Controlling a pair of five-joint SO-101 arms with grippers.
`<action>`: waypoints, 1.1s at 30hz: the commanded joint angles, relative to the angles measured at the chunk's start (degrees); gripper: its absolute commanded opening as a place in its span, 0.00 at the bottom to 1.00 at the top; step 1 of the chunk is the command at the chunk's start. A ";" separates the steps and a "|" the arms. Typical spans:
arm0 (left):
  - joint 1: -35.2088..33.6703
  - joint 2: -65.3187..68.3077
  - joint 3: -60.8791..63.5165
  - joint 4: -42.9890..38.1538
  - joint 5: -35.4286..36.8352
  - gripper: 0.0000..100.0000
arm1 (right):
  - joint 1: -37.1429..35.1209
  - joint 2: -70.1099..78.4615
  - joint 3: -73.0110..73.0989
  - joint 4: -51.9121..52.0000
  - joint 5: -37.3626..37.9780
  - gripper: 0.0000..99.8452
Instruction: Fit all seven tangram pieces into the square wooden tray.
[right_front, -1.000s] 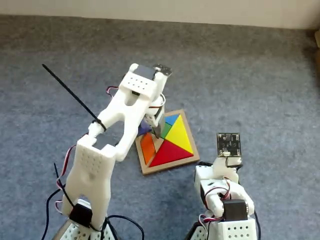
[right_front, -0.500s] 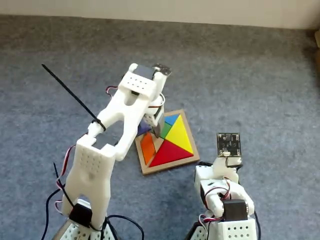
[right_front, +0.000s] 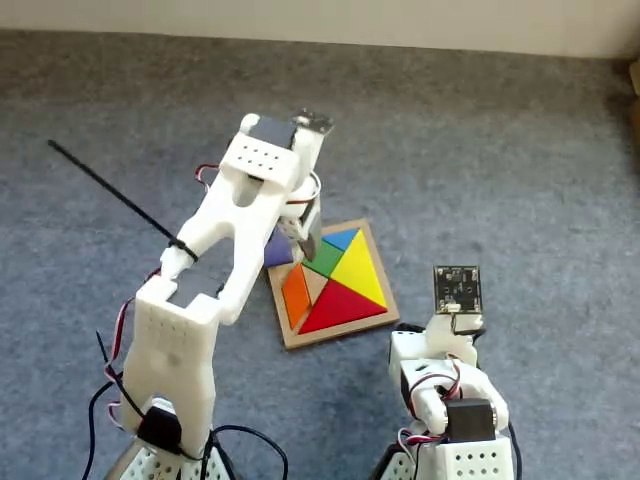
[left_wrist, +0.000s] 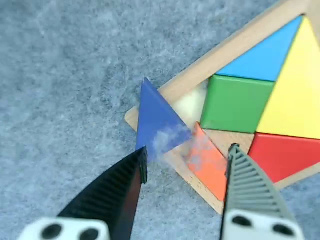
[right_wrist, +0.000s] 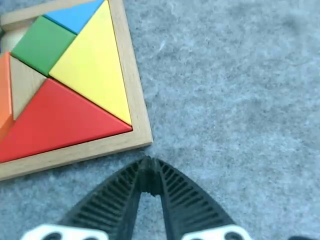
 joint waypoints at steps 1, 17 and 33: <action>-1.45 -5.23 -2.42 0.44 -0.53 0.25 | 0.66 -0.92 5.05 0.22 -0.18 0.00; -6.11 -5.05 11.30 -11.34 -6.15 0.25 | 0.66 -0.92 5.05 0.22 -0.18 0.00; -3.56 -1.27 10.86 -13.27 -6.15 0.18 | 0.66 -0.92 5.05 0.22 -0.18 0.00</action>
